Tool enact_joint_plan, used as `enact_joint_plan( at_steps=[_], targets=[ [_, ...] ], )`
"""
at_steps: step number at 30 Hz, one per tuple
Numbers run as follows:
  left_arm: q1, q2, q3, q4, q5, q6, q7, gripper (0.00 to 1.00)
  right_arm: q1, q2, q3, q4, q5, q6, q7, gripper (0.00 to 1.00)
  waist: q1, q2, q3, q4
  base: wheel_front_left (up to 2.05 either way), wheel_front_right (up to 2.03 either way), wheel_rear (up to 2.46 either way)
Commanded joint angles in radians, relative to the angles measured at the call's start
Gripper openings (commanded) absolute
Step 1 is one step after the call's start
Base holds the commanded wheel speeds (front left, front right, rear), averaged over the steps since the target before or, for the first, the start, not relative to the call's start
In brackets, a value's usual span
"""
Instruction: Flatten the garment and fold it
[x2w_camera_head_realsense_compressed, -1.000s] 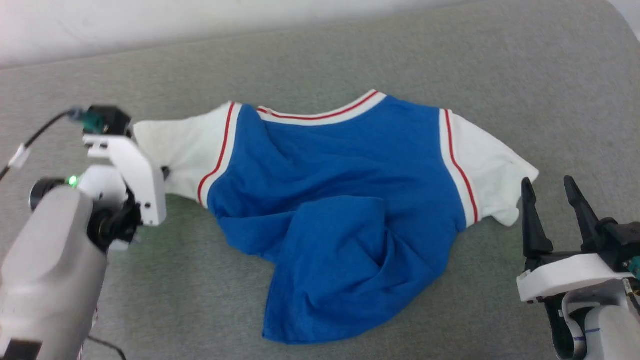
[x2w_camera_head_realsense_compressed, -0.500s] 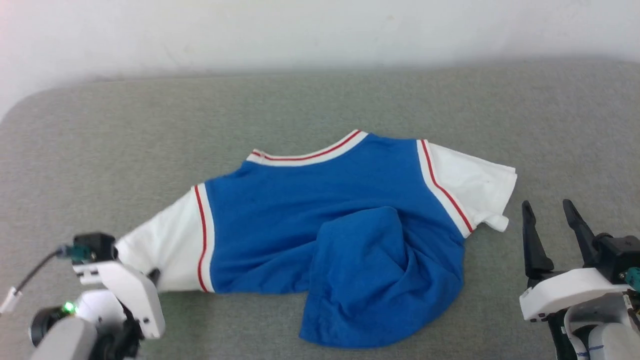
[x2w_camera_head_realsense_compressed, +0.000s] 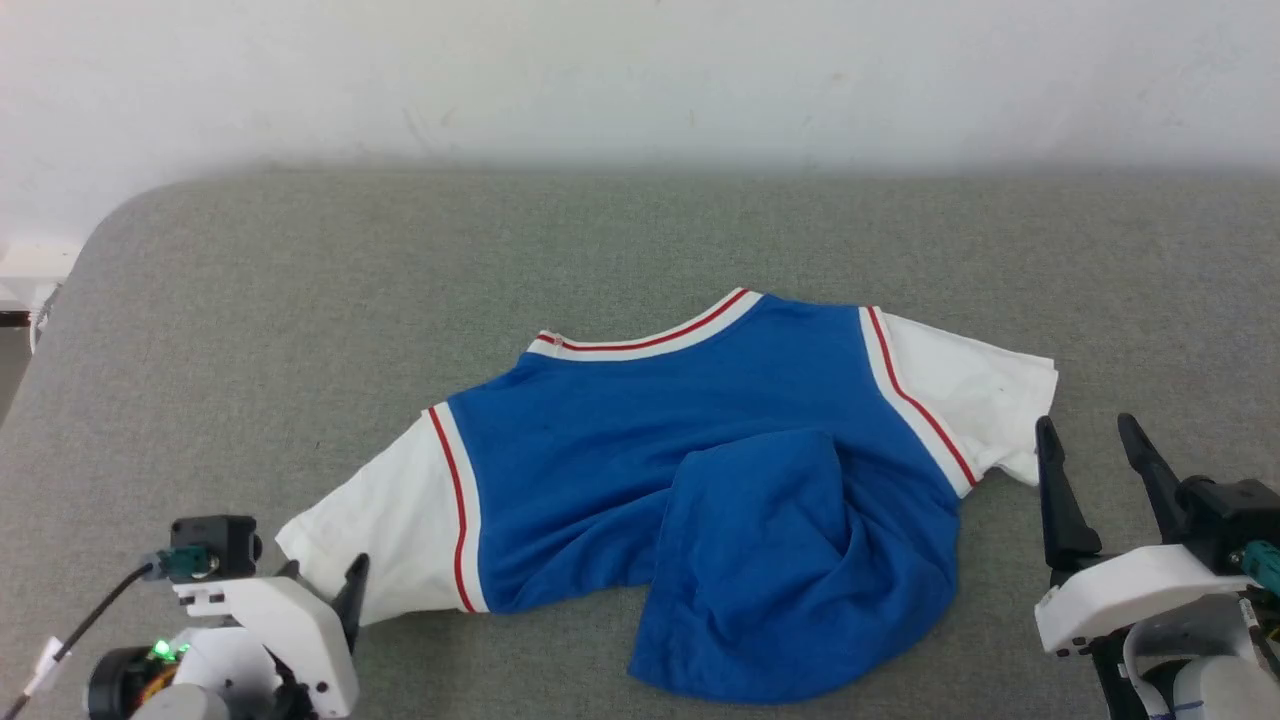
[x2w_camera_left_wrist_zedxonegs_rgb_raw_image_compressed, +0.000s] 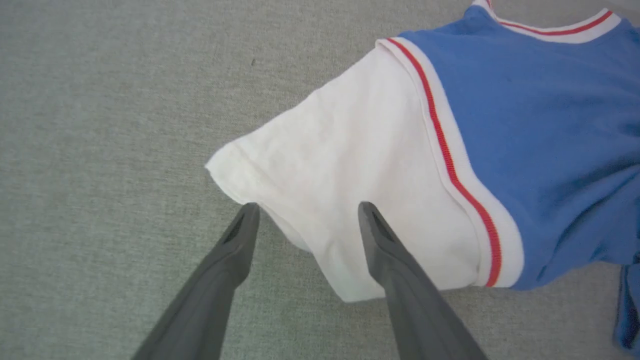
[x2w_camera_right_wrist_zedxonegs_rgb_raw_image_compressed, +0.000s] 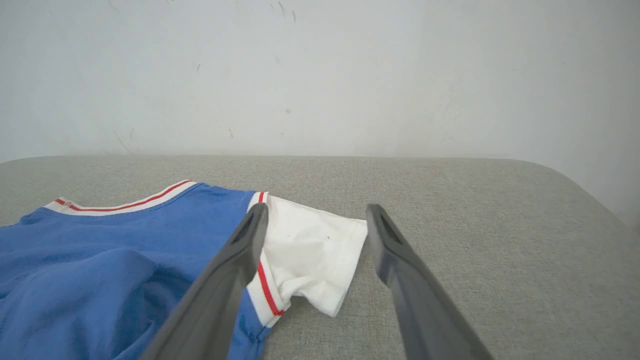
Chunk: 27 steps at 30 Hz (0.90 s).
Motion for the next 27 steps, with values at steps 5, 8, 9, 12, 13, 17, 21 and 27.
enact_joint_plan(
  at_steps=[5,8,9,12,13,17,21,27],
  targets=[
    [-0.035,0.068,-0.008,-0.031,0.062,0.007,0.014,1.0,0.003,0.002,0.005,-0.015,-0.002,-0.001,0.009,1.0,0.0001,0.0,0.023,-0.001,0.0,0.0,0.0],
    [-0.076,0.102,-0.033,-0.026,0.081,-0.008,0.076,1.0,-0.006,0.002,0.012,-0.019,-0.001,-0.001,0.011,1.0,0.0001,0.0,0.045,-0.006,0.0,0.0,0.0],
    [-0.09,0.111,-0.038,-0.02,0.081,-0.014,0.1,1.0,-0.009,0.002,0.015,-0.021,-0.001,-0.001,0.011,1.0,0.0001,0.0,0.053,-0.009,0.0,0.0,0.0],
    [-0.131,0.134,-0.055,0.014,0.073,-0.036,0.177,1.0,-0.019,0.002,0.02,-0.023,-0.001,-0.001,0.01,1.0,0.0001,0.0,0.077,-0.02,0.0,0.0,0.0],
    [-0.143,0.14,-0.058,0.027,0.069,-0.043,0.199,1.0,-0.022,0.002,0.021,-0.022,-0.001,-0.001,0.009,1.0,0.0001,0.0,0.084,-0.025,0.0,0.0,0.0],
    [-0.184,0.157,-0.067,0.082,0.045,-0.066,0.283,1.0,-0.031,0.002,0.026,-0.017,0.003,-0.001,0.003,1.0,0.0001,0.0,0.111,-0.043,0.0,0.0,0.0],
    [-0.208,0.167,-0.078,0.123,-0.001,-0.095,0.39,1.0,-0.038,0.002,0.031,-0.008,0.004,-0.001,-0.003,1.0,0.0001,0.0,0.131,-0.058,0.0,0.0,0.0],
    [-0.208,0.172,-0.106,0.143,-0.098,-0.159,0.58,0.0,-0.05,0.002,0.036,0.005,0.008,-0.001,-0.014,1.0,0.0001,0.0,0.148,-0.069,0.0,0.0,0.0]
  ],
)
